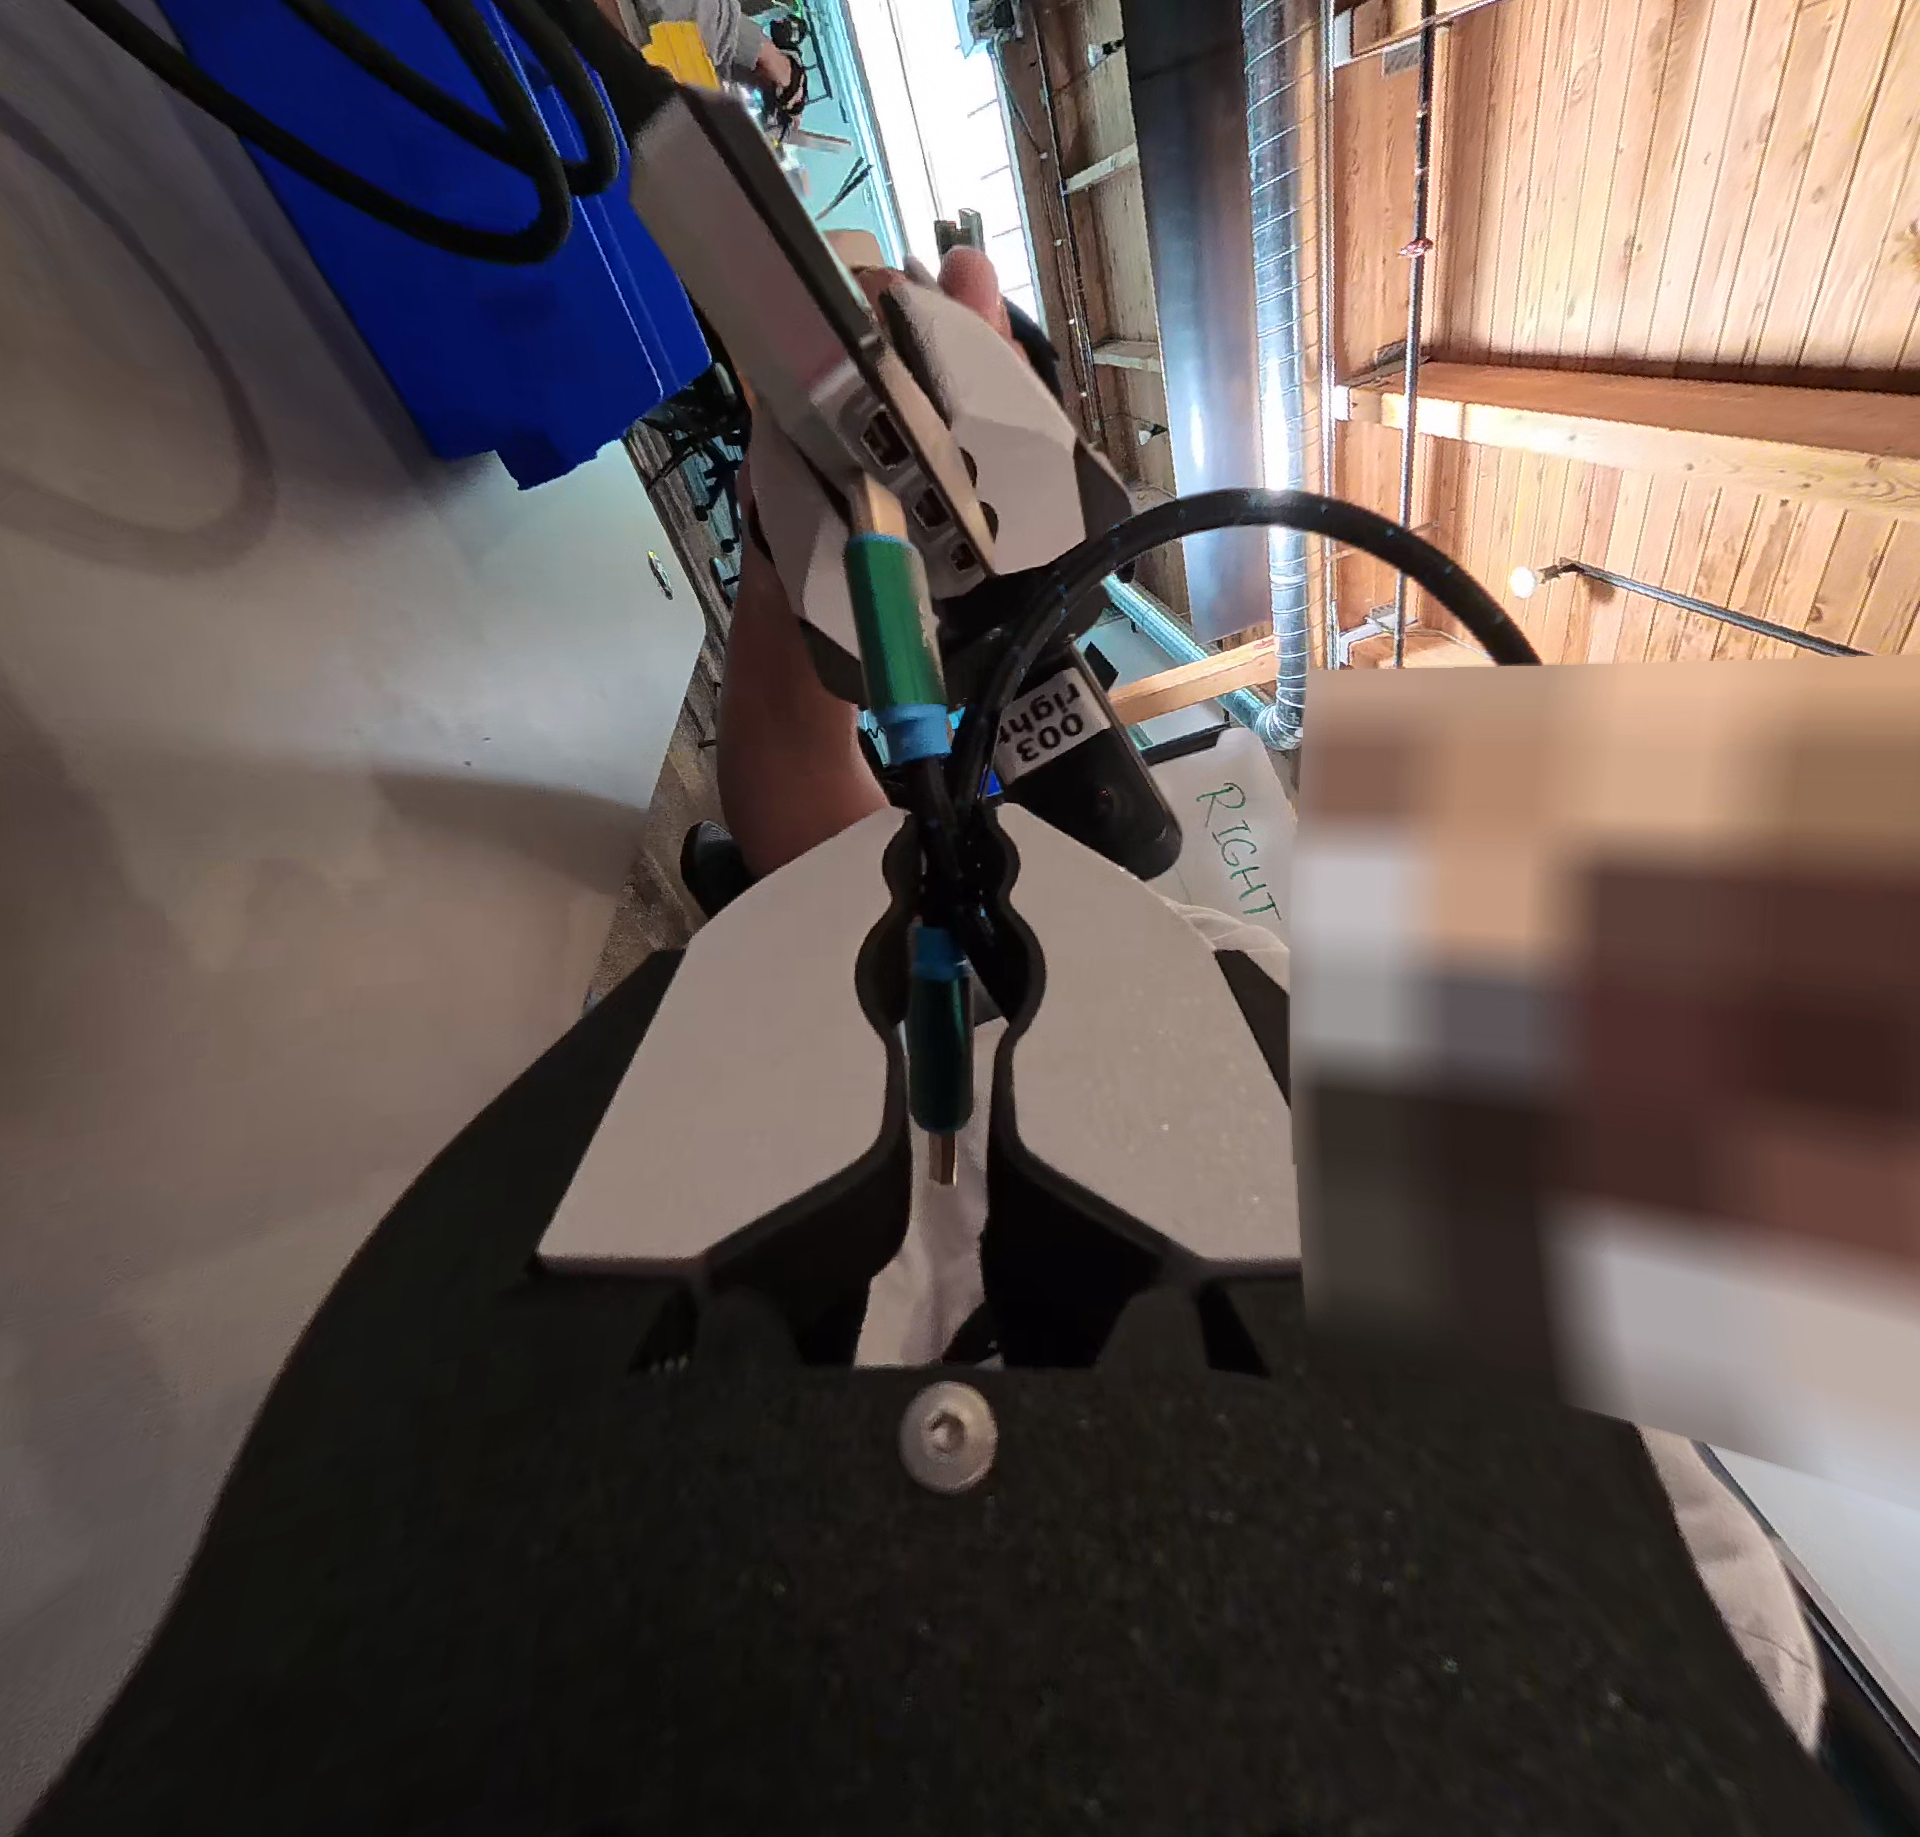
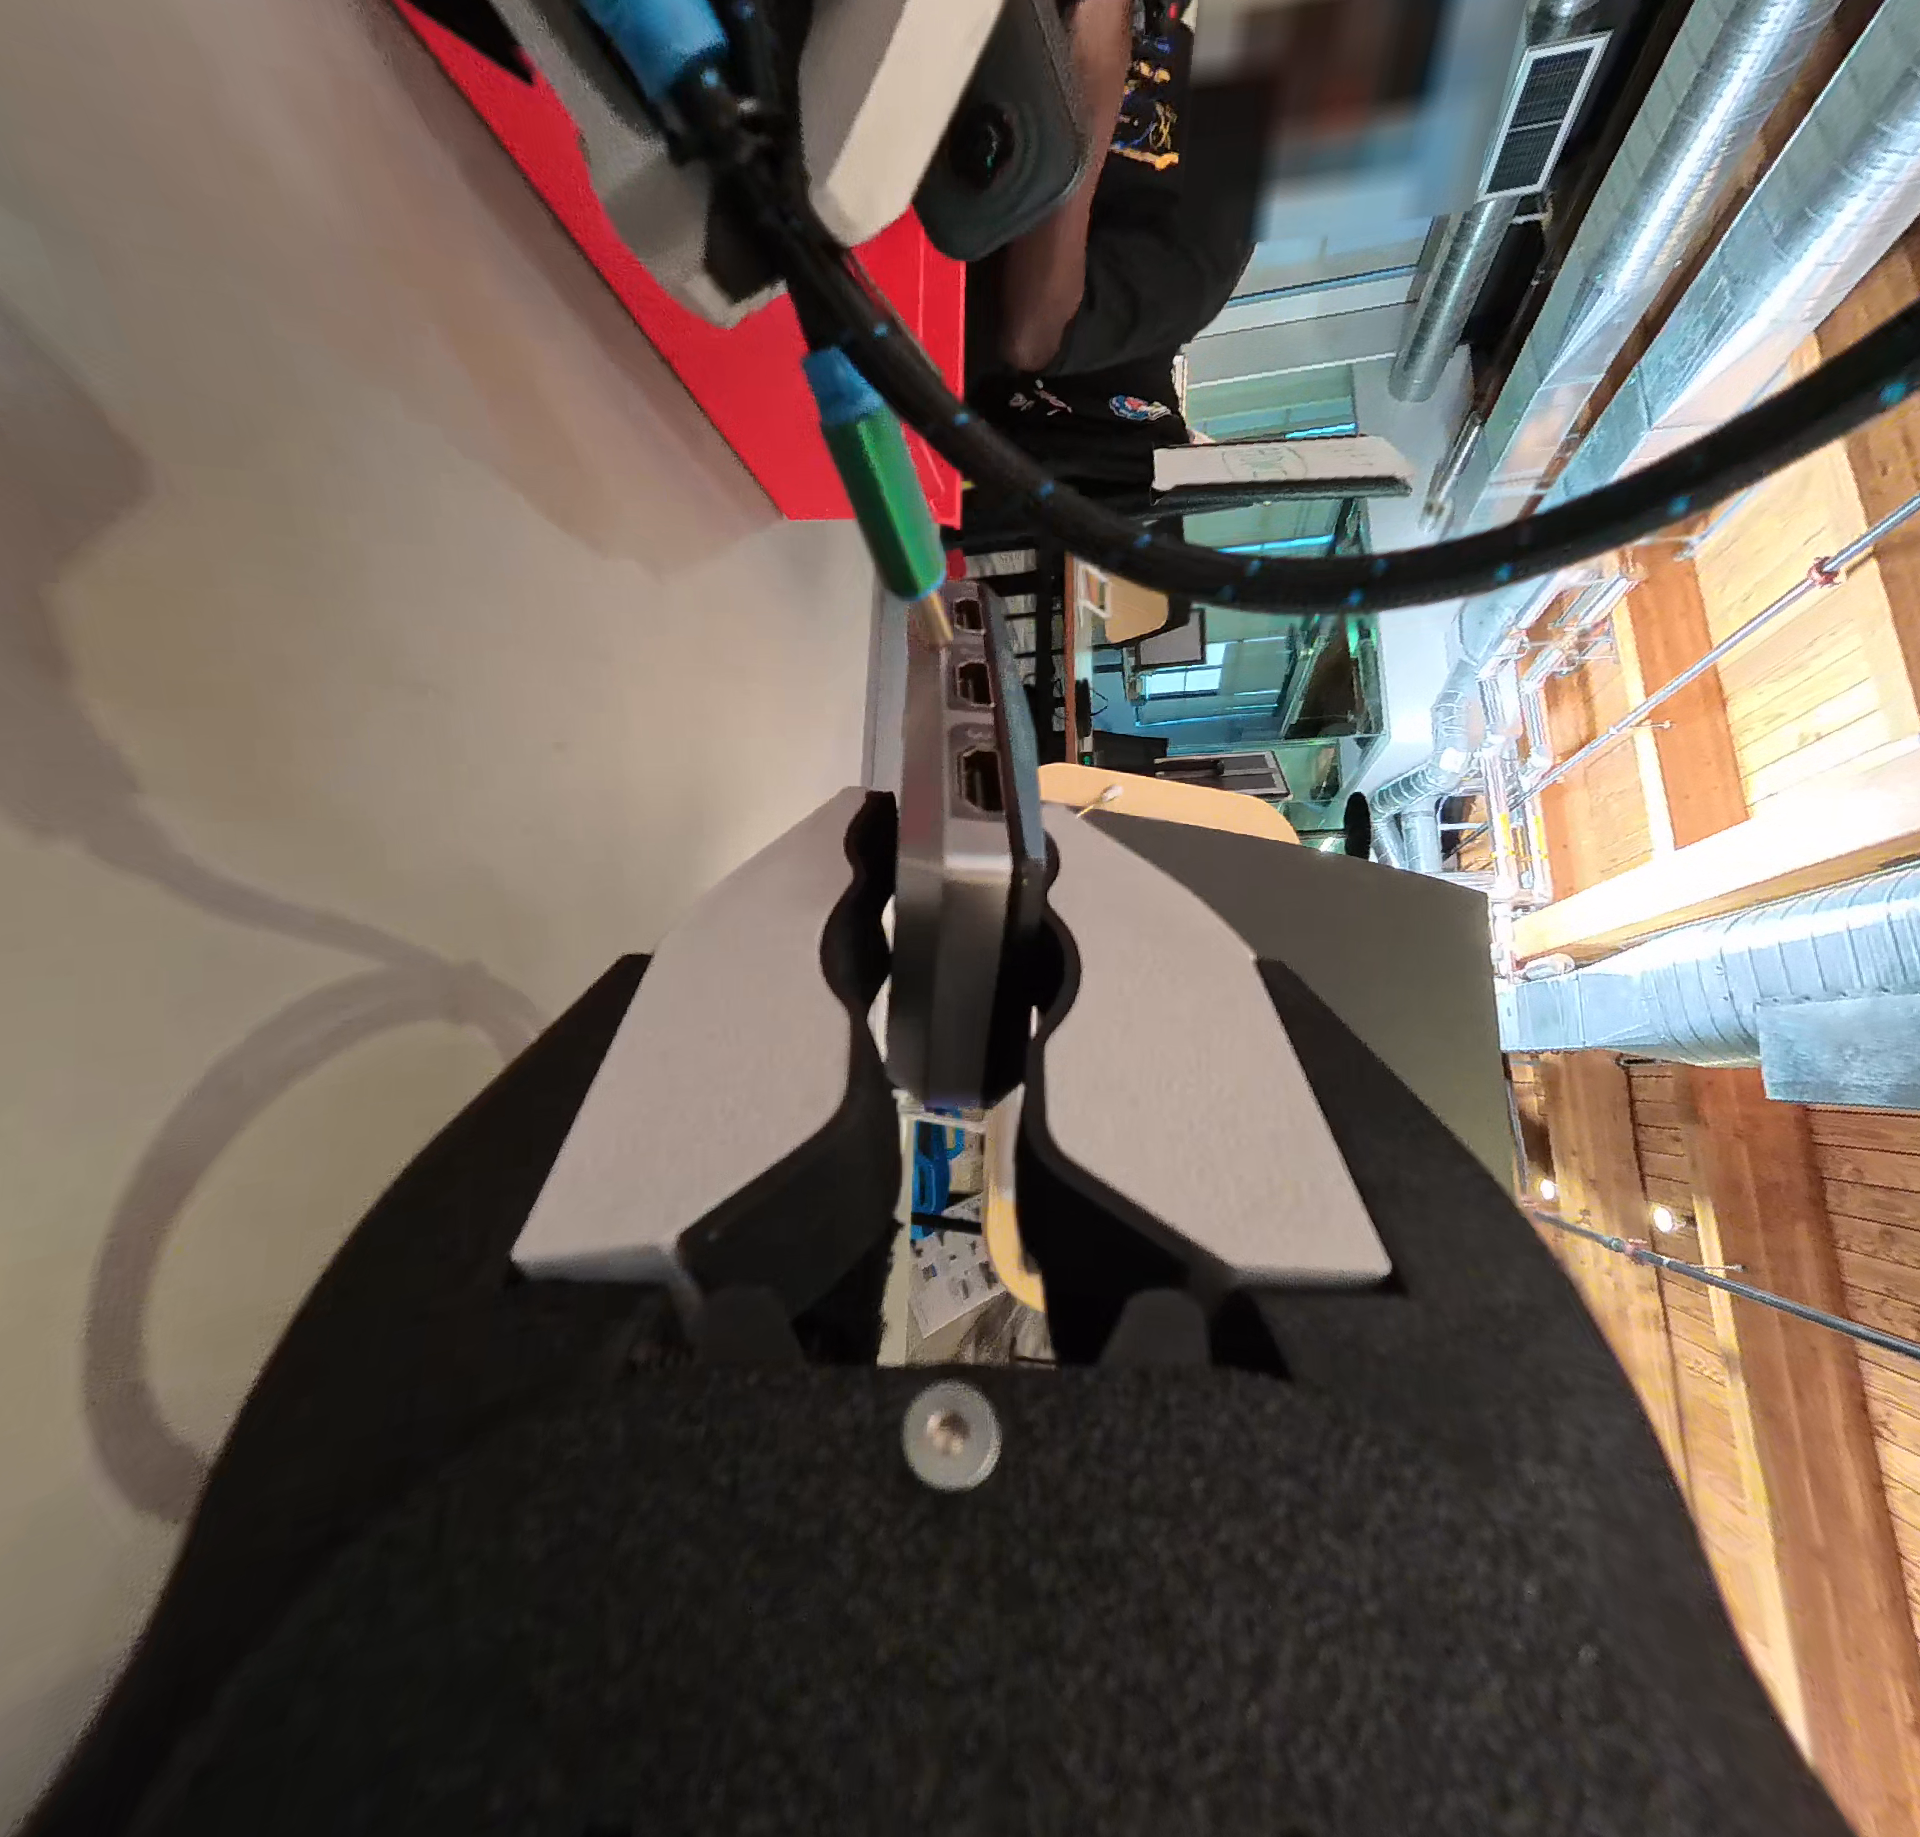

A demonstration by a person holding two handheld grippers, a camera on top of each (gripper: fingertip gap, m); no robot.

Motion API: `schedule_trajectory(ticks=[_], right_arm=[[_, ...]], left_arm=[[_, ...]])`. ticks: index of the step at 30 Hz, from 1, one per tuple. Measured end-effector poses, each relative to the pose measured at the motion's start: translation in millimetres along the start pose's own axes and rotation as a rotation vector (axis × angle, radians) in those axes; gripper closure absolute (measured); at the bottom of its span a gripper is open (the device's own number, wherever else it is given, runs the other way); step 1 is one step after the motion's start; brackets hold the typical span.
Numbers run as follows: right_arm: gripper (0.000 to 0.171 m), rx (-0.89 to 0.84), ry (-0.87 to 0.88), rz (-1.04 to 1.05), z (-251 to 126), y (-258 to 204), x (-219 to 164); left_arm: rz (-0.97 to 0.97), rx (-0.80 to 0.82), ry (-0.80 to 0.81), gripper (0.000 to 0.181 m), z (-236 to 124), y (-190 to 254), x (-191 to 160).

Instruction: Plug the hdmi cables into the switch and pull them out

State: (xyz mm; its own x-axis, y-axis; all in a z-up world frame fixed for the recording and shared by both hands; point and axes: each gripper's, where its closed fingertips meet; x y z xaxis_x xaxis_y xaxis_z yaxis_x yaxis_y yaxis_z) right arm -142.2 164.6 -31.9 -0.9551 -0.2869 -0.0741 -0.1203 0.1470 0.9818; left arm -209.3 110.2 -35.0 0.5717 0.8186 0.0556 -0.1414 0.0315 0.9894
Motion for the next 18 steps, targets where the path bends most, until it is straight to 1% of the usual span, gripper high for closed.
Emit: schedule_trajectory(ticks=[14, 18], right_arm=[[0.149, -0.030, 0.004, -0.057, 0, 0, 6], [0.149, -0.034, 0.011, -0.069, 0, 0, 9]], left_arm=[[-0.049, 0.005, -0.007, 0.171, -14, 3, 0], [-0.063, 0.033, -0.045, 0.171, -16, 2, -4]])
Point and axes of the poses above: each gripper's, where its closed fingertips meet, z out along the fingers, x out of its top, y = z × x across the jaws, and after that the axes turned 13 degrees about -z, right-handed
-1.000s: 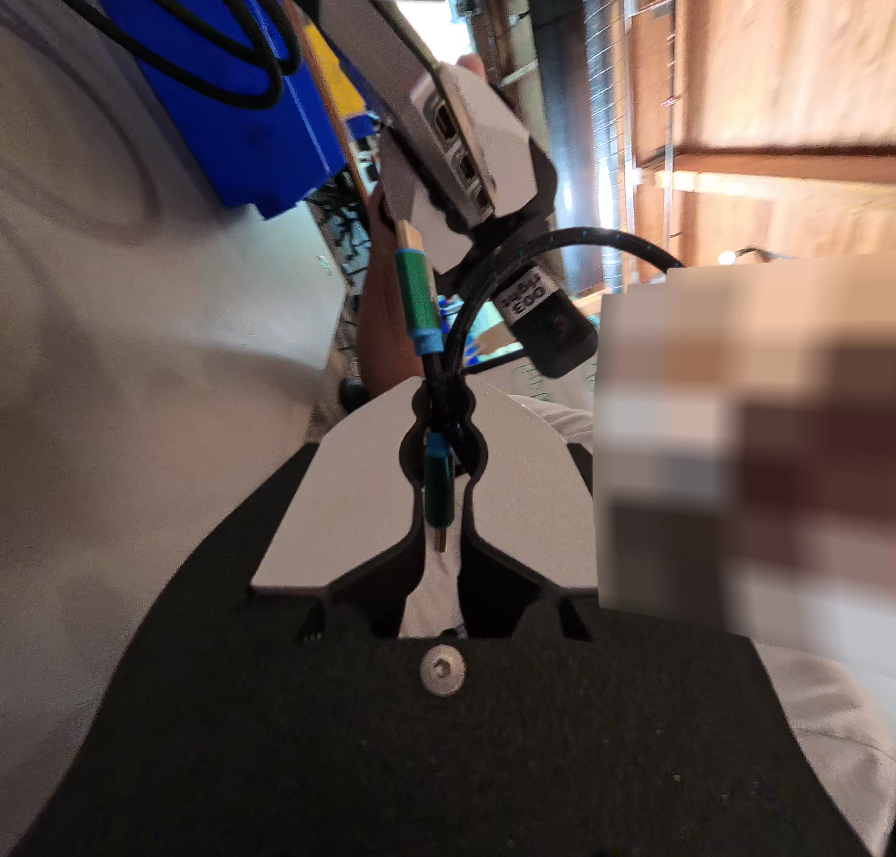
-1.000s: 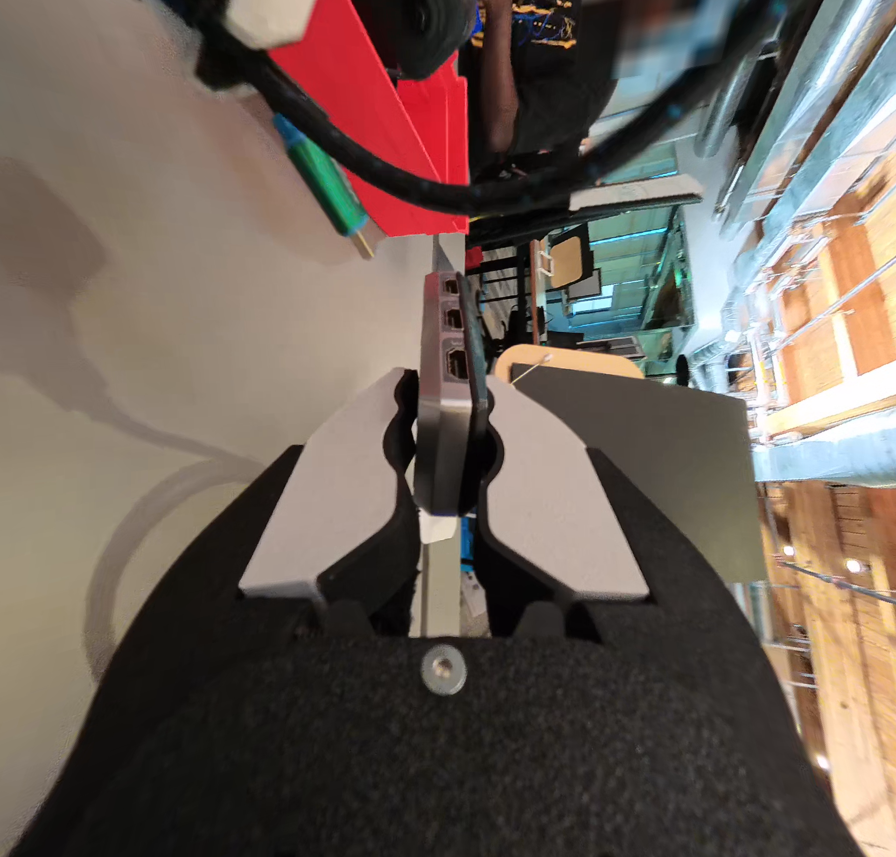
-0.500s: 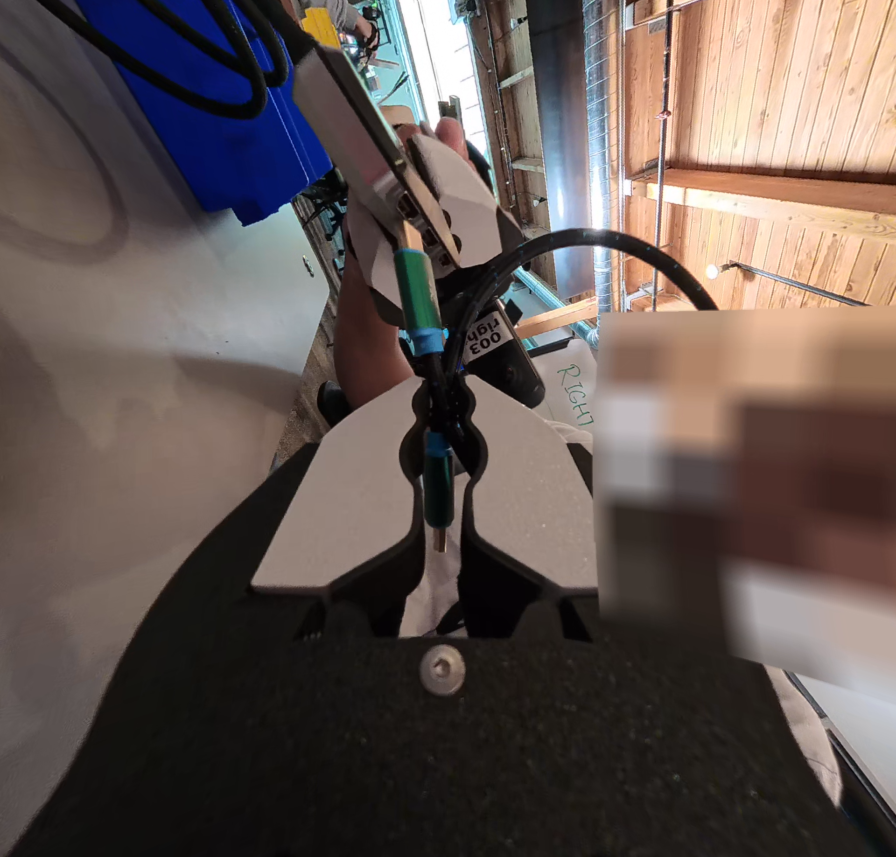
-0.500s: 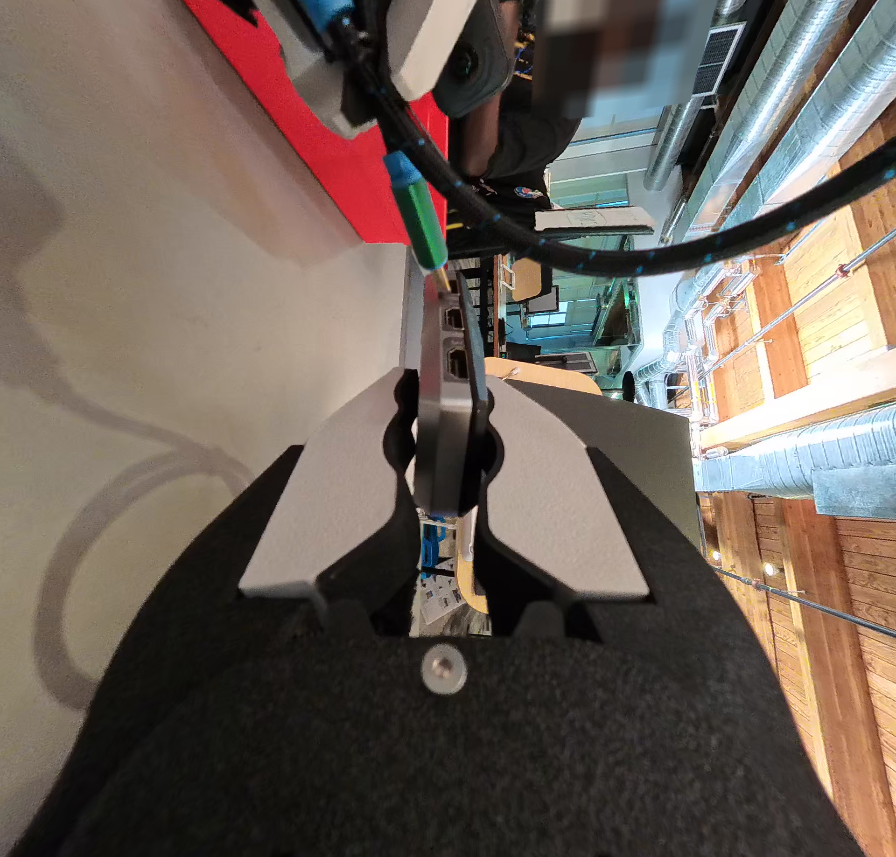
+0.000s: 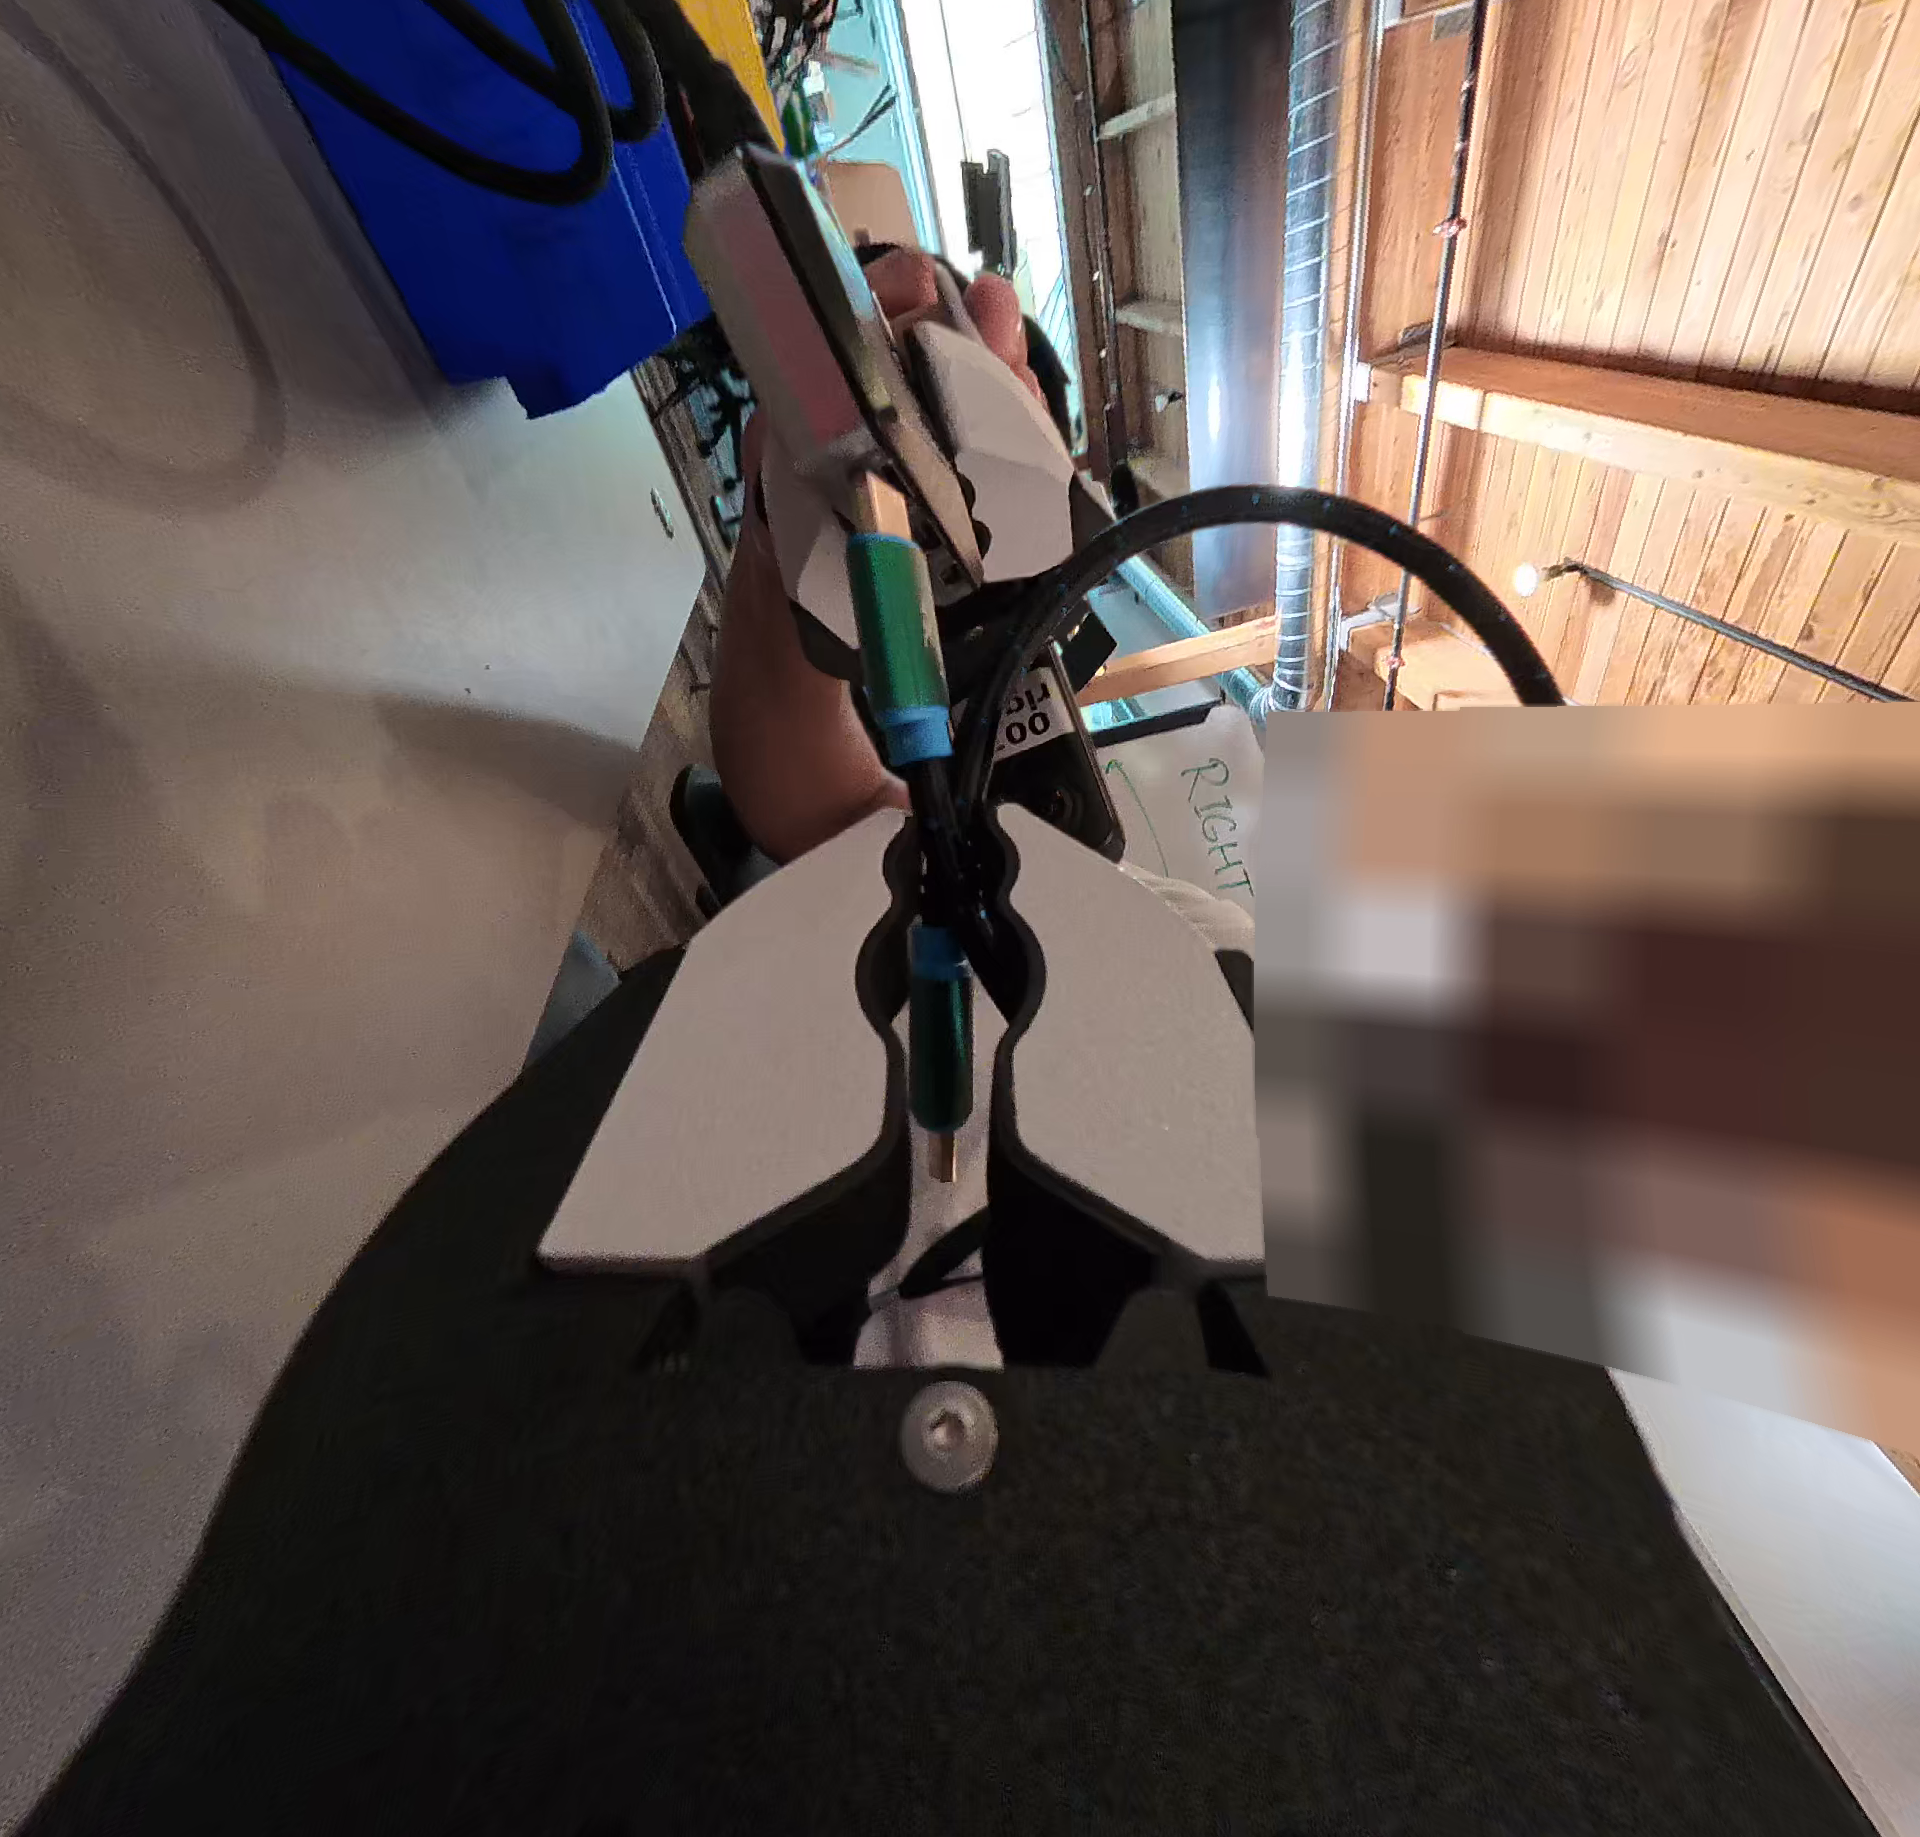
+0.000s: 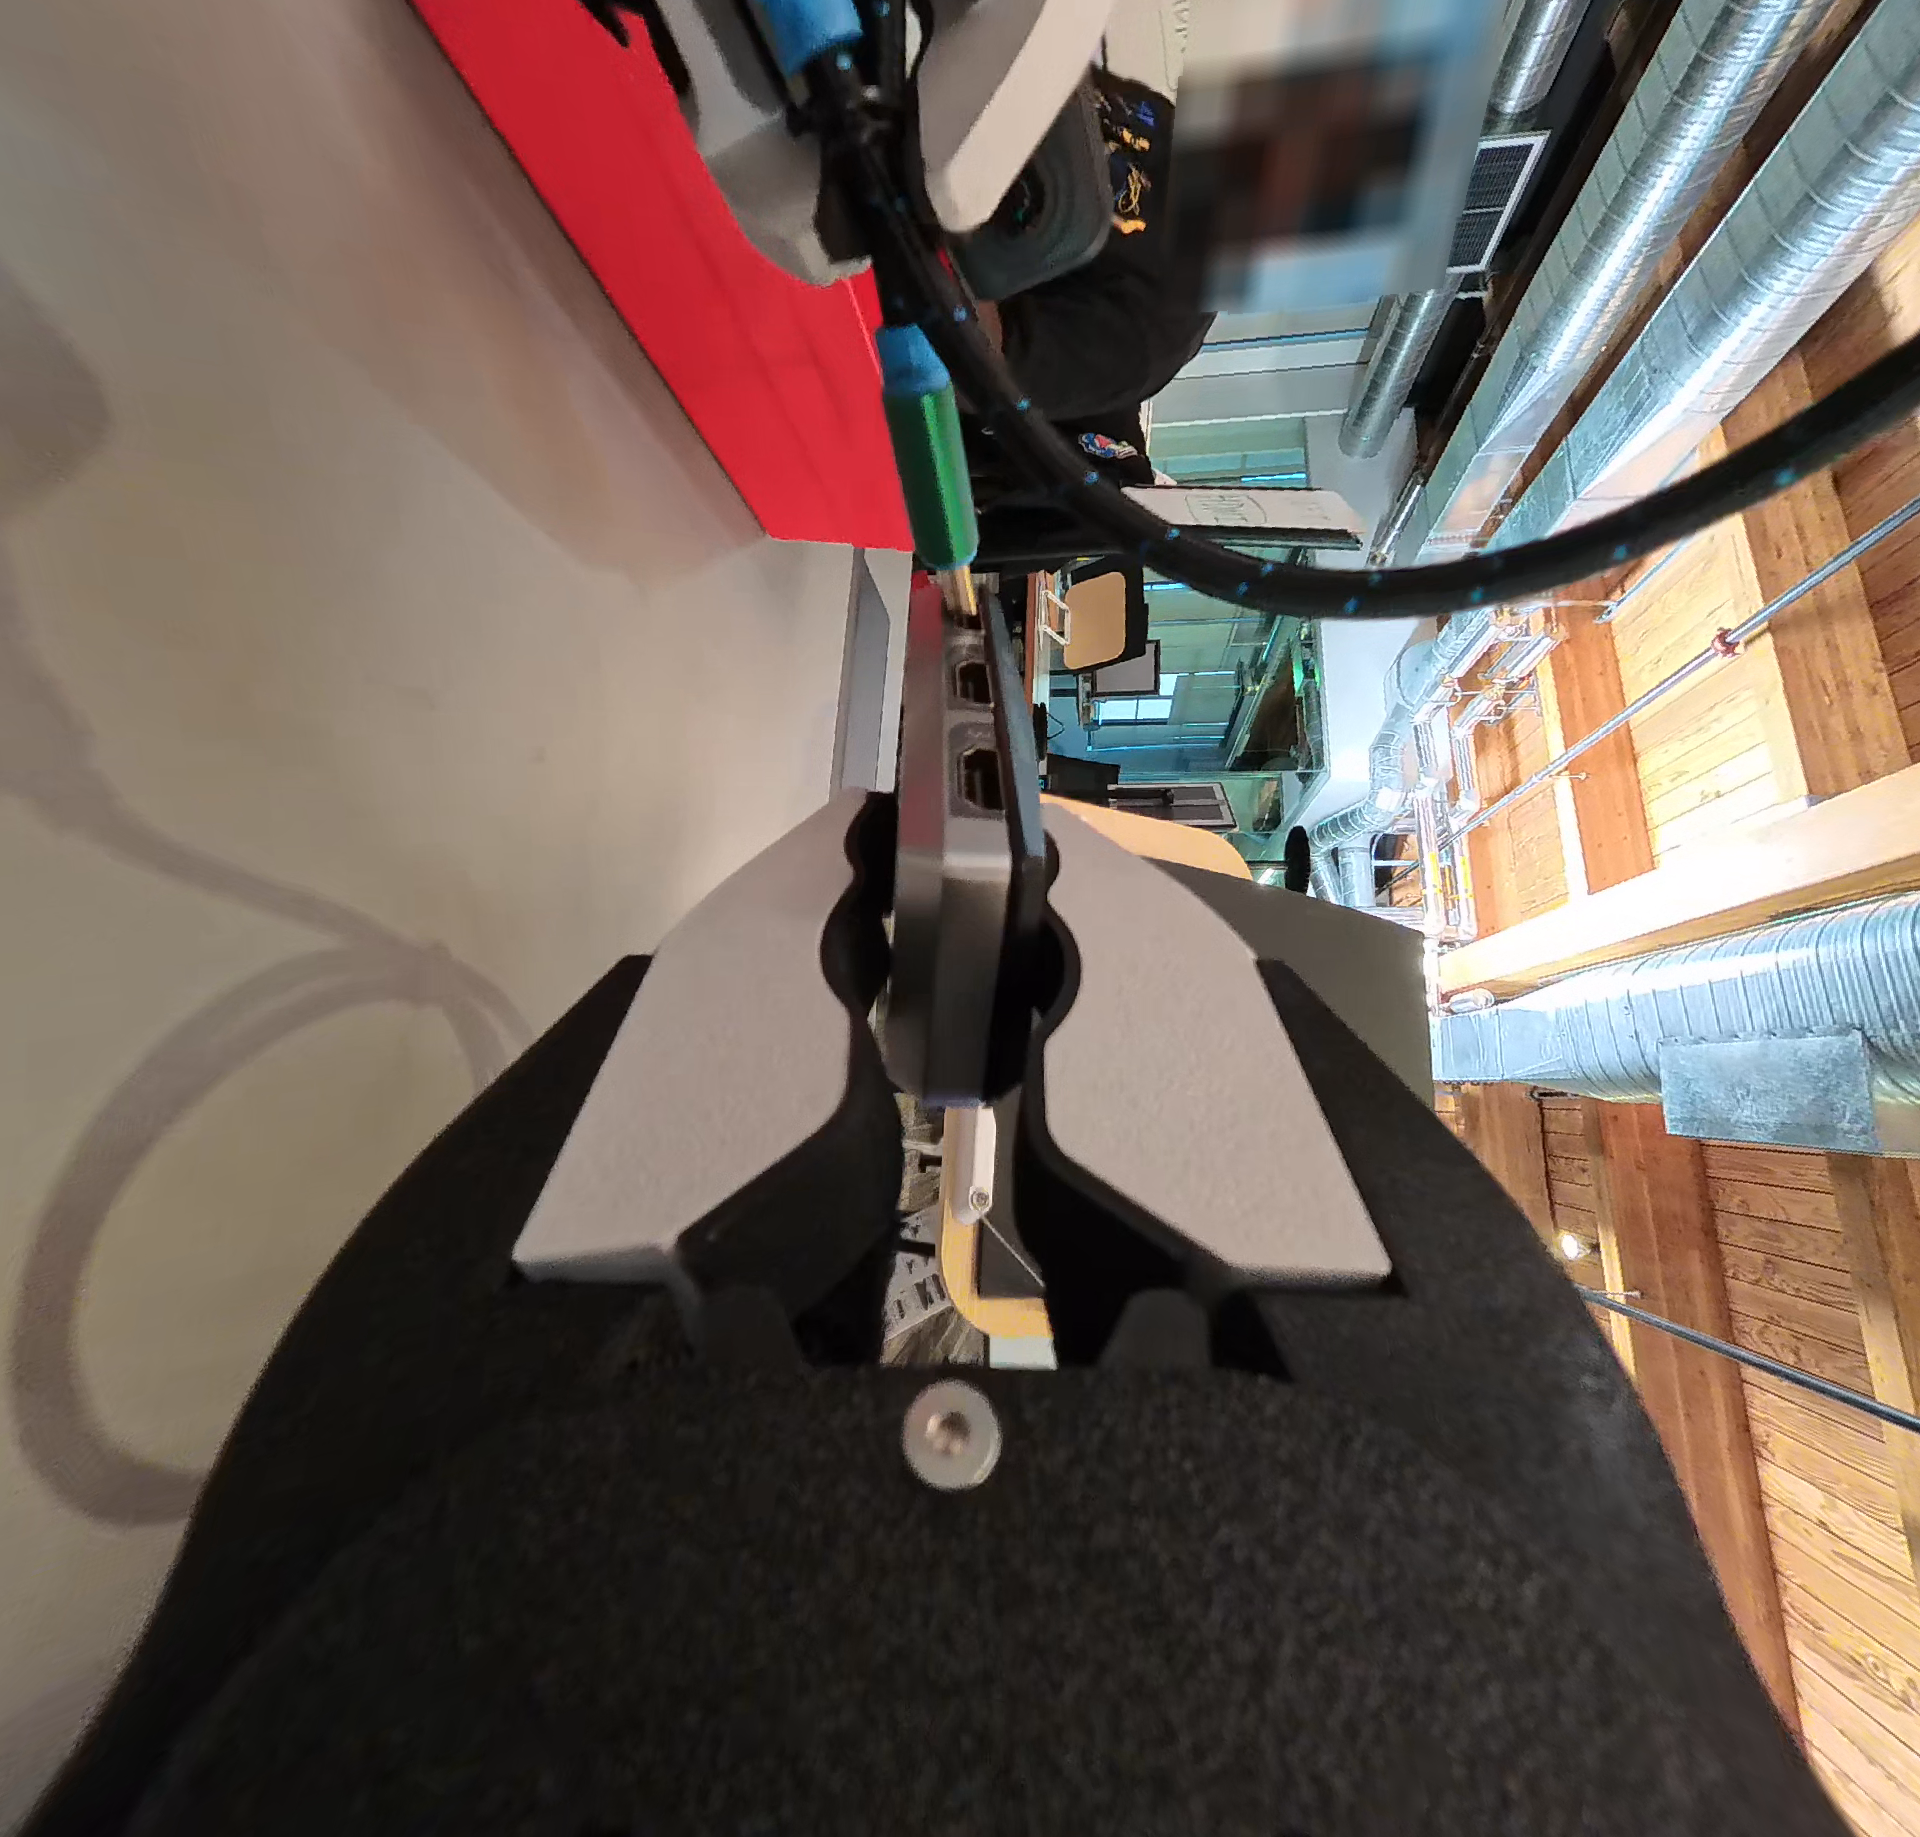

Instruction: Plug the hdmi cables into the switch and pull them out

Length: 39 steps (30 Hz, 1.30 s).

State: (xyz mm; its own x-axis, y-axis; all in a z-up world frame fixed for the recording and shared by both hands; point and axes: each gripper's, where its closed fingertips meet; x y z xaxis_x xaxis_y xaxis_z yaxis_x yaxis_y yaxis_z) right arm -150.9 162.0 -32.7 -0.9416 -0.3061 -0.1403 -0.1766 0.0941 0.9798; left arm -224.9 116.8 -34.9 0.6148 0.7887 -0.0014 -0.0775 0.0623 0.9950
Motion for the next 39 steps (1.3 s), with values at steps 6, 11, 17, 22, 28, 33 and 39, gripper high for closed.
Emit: schedule_trajectory(ticks=[6, 11, 17, 22, 28, 33, 39], right_arm=[[0.149, 0.000, -0.007, -0.018, 2, -1, 1], [0.149, -0.002, -0.011, -0.024, 1, 0, 1], [0.149, 0.001, -0.010, -0.035, 2, -2, 2], [0.149, 0.005, -0.011, -0.057, 3, -5, 5], [0.149, -0.033, -0.011, -0.070, -1, 1, 4], [0.149, -0.074, -0.015, -0.076, -6, 8, 4], [0.149, -0.091, -0.002, -0.036, -7, 12, 9]], left_arm=[[-0.011, 0.047, -0.039, 0.172, 0, 1, -2], [-0.004, 0.065, -0.037, 0.171, -3, 4, 0], [-0.025, 0.090, -0.052, 0.171, -3, -1, -2], [-0.048, 0.124, -0.063, 0.171, -6, -5, -3], [-0.063, 0.046, -0.080, 0.171, -3, 7, -4], [-0.067, -0.019, -0.091, 0.172, -3, 15, -3], [-0.078, -0.077, -0.104, 0.172, 7, 21, -5]])
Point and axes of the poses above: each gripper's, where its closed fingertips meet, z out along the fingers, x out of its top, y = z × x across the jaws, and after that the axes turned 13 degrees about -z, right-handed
